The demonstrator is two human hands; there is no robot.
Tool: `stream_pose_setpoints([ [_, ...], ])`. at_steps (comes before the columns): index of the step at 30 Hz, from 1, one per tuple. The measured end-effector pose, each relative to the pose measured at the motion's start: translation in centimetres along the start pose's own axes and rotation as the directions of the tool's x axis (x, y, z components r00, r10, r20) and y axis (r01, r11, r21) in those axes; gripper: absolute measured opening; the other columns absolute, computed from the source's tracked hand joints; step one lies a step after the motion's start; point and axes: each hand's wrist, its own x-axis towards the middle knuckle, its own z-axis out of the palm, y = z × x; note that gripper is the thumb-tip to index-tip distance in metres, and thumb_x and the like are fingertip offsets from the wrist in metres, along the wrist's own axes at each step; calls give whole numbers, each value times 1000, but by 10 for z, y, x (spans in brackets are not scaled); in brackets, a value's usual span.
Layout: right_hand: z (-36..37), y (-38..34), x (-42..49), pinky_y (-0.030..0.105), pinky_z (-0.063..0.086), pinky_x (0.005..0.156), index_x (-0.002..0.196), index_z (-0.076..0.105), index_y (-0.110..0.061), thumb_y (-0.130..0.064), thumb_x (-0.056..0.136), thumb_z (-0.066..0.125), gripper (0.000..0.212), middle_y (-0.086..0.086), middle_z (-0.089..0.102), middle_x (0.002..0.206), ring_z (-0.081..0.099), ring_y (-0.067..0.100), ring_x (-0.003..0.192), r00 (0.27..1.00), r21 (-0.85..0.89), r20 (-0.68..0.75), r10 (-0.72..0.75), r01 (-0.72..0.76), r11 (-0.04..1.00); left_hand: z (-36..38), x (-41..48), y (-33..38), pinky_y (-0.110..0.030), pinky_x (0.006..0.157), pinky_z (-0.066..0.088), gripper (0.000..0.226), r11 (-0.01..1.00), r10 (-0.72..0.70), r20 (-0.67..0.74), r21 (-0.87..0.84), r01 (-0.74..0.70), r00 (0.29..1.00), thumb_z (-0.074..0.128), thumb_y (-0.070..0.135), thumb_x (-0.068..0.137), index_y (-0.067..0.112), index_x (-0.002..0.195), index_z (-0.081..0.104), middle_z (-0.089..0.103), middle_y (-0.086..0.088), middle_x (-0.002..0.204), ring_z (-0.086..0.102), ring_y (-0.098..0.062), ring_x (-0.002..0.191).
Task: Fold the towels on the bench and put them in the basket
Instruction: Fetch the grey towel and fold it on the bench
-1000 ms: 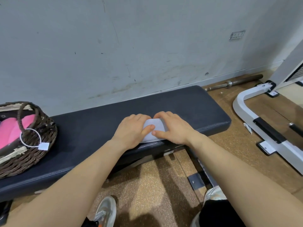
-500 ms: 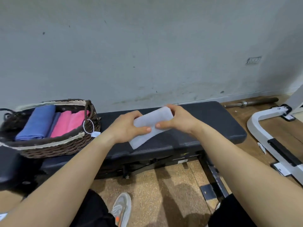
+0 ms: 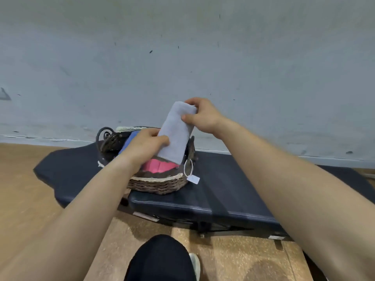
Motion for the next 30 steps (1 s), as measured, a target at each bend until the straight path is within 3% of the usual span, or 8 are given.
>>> stream_pose_setpoints([
  [6, 67, 11, 50, 34, 49, 95, 131, 59, -13, -14, 90, 61, 41, 8, 63, 129, 59, 27, 118, 982, -466, 182, 57, 36, 884, -15, 36, -46, -32, 75, 46, 35, 876, -44, -90, 475, 82, 995, 70, 31, 82, 21, 109, 48, 66, -1, 100, 60, -21, 89],
  [12, 100, 30, 54, 38, 46, 92, 124, 58, -21, -25, 92, 55, 32, 6, 62, 128, 58, 29, 117, 965, -713, 224, 138, 66, 698, -8, 42, -57, -33, 73, 47, 30, 630, 3, -63, 775, 47, 998, 66, 35, 86, 16, 109, 61, 66, -5, 103, 62, -29, 102],
  [15, 105, 34, 50, 42, 40, 94, 128, 54, -20, -29, 91, 56, 37, 8, 53, 129, 48, 31, 122, 985, -832, 158, -69, 170, 528, -28, 54, -50, -35, 80, 53, 14, 664, 171, -77, 746, -57, 982, 63, 30, 84, 24, 95, 70, 70, -1, 98, 64, -27, 97],
  [18, 103, 29, 43, 41, 40, 95, 124, 57, -23, -46, 84, 64, 47, 5, 53, 125, 49, 29, 119, 946, -811, 238, -221, 319, 491, -58, 77, -48, -39, 94, 49, 29, 604, 230, 23, 781, -161, 973, 62, 22, 89, 25, 118, 66, 65, -4, 120, 60, -27, 110],
  [21, 100, 24, 36, 39, 45, 86, 121, 61, -26, -77, 75, 61, 69, 2, 57, 122, 56, 27, 114, 885, -790, 465, -23, 427, 441, -77, 94, -63, -40, 105, 41, 68, 454, 13, 241, 864, -220, 971, 71, 34, 87, 24, 147, 41, 47, -2, 147, 49, -26, 130],
  [25, 104, 28, 34, 36, 43, 71, 111, 60, -18, -78, 79, 56, 68, 1, 63, 113, 61, 27, 104, 840, -800, 523, 144, 426, 422, -75, 105, -79, -38, 116, 29, 86, 418, -150, 356, 868, -267, 922, 69, 44, 89, 31, 157, 19, 19, 6, 164, 31, -26, 145],
  [27, 115, 31, 32, 39, 43, 77, 130, 53, -16, -74, 86, 53, 73, 5, 56, 135, 58, 30, 115, 820, -809, 535, 204, 428, 402, -68, 106, -85, -36, 120, 21, 85, 393, -158, 394, 866, -308, 906, 66, 43, 91, 29, 158, 14, 5, 9, 166, 17, -21, 151],
  [30, 129, 33, 29, 44, 44, 90, 154, 24, -12, -66, 93, 50, 86, 10, 19, 164, 45, 35, 135, 808, -832, 517, 283, 397, 386, -63, 106, -93, -39, 123, 15, 85, 401, -165, 403, 861, -312, 900, 64, 40, 93, 28, 158, 11, -3, 8, 166, 3, -17, 153],
])
